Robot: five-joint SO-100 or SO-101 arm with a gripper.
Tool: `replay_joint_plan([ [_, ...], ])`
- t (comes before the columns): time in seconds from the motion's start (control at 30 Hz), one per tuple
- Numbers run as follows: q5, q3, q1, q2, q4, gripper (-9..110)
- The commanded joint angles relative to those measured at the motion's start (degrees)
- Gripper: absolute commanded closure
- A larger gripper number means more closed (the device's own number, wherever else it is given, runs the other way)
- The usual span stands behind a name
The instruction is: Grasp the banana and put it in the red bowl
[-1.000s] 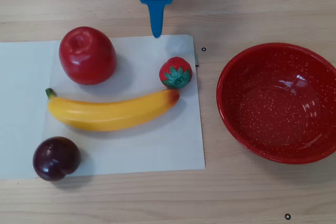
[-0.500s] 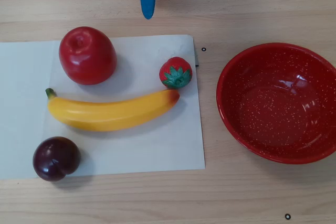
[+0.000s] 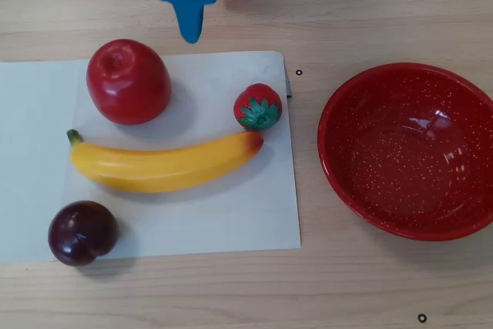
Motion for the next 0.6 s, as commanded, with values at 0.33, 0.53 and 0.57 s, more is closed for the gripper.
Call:
replay_joint_plan([
  [0.33, 4.57, -18.46, -4.66, -12.57, 4.04, 80],
  [0.53, 6.15, -18.63, -6.24, -16.96, 0.09, 62],
  [0.57, 6.42, -18.28, -6.42, -17.49, -0.7, 59],
])
